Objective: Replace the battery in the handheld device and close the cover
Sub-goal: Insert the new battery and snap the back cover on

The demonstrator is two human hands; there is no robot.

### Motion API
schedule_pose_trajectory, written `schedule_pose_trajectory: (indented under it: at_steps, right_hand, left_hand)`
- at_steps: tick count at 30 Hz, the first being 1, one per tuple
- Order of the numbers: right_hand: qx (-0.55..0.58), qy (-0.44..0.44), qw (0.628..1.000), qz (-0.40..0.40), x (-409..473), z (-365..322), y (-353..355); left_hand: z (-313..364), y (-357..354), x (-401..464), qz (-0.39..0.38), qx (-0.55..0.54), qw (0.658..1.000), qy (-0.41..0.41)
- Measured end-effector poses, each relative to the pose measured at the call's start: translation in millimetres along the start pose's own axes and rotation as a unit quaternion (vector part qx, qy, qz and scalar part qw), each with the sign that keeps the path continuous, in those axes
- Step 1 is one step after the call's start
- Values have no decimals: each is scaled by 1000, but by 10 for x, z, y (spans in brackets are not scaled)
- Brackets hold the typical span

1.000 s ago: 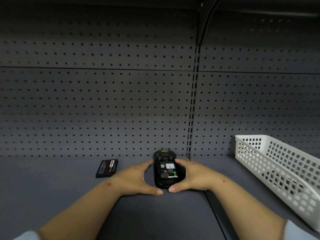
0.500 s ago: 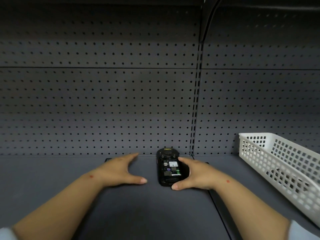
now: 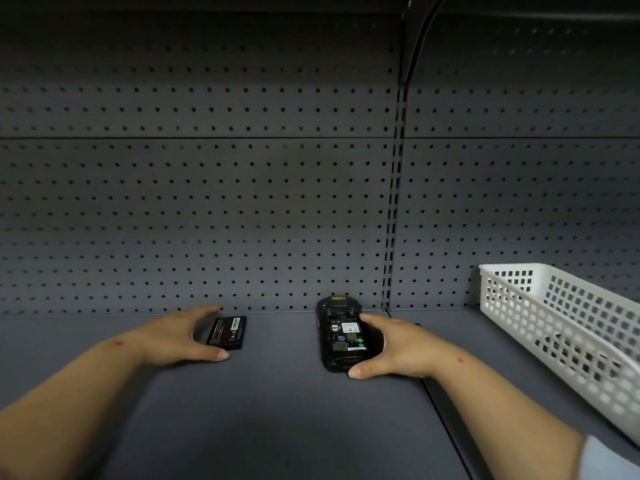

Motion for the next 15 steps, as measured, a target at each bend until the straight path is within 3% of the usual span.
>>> schedule_pose_trajectory:
  at_steps: [9,15]
  right_hand:
    - [-6,1,1000,7,19,20,-10]
    - [-7,14,1000,9,40,18,-6]
  left_hand:
    - [16,-20,95,-2,-18,1000,-1]
    - [228,-3,168,39,-3,999,-16]
Point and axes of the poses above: each hand's wrist, its own x-axis towards the middle knuckle, its own y-axis out of the back of the hand, z = x × y, the point moved 5 cm from there along x, towards the middle knuckle, and after that the axes turned 10 degrees about -x, right-handed, at the moved point
